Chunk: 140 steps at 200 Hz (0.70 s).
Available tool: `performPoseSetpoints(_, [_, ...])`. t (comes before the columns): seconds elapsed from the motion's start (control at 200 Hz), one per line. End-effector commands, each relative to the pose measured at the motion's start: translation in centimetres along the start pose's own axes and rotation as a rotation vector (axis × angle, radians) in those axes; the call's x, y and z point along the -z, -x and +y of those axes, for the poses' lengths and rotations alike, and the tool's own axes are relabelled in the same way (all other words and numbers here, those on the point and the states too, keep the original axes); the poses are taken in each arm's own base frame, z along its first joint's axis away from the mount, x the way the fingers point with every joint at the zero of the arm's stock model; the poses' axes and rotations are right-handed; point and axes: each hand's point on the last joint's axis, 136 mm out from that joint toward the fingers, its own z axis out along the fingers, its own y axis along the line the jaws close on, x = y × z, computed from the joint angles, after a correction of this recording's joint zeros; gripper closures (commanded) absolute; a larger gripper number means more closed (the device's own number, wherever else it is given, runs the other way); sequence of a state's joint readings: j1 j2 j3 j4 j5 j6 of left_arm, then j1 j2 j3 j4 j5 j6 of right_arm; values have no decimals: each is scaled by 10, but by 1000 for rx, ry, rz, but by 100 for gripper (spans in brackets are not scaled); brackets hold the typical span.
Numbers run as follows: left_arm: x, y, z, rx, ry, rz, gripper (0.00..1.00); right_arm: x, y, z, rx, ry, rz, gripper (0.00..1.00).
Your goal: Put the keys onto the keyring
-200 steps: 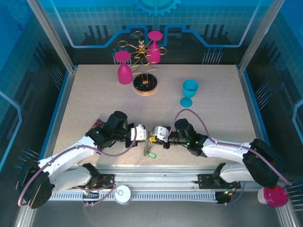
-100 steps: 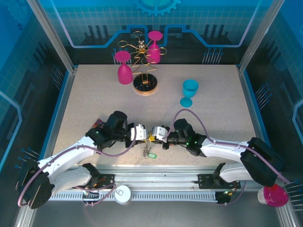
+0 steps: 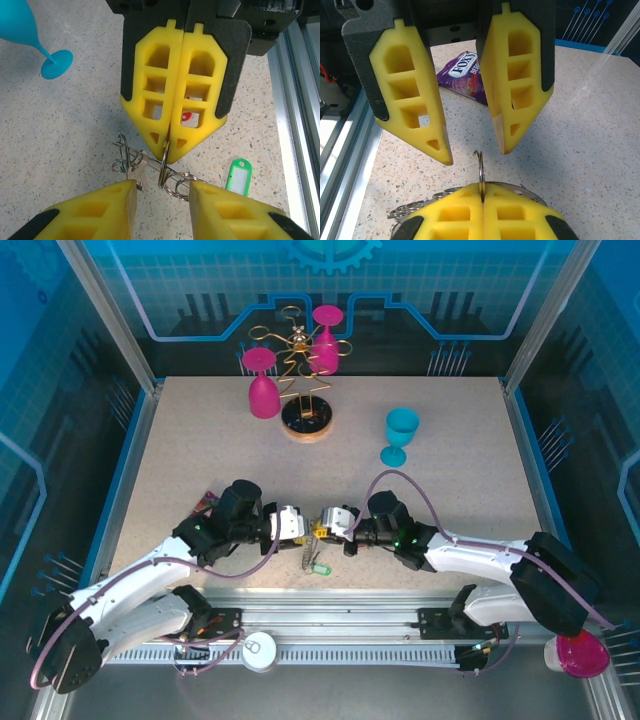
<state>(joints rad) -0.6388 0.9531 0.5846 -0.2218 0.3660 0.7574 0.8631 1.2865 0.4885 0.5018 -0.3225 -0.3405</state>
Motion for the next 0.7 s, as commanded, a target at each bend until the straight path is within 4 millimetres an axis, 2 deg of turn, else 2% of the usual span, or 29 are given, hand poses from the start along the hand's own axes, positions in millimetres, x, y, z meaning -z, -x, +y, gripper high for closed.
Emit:
performPoseSetpoints(0.0, [-4, -3, -1, 19, -12, 3, 68, 3, 17, -2, 25, 0, -47, 100])
performPoseSetpoints(0.14, [-5, 4, 2, 21, -10, -23, 68, 1, 19, 0, 25, 15, -54, 100])
performPoseSetpoints(0.24, [-7, 4, 2, 24, -16, -22, 73, 1, 20, 1, 25, 23, -59, 100])
performPoseSetpoints(0.43, [-8, 5, 1, 19, -30, -23, 95, 0, 20, 2, 27, 28, -60, 100])
performPoseSetpoints(0.49, [-7, 5, 0, 16, -33, -22, 100, 0, 20, 2, 26, 27, -61, 100])
performPoseSetpoints(0.555, [-7, 6, 0, 14, -37, -27, 100, 1, 22, 1, 31, 23, -66, 100])
performPoseSetpoints(0.695, [-7, 9, 0, 15, -42, -35, 100, 1, 26, 0, 35, 17, -79, 88])
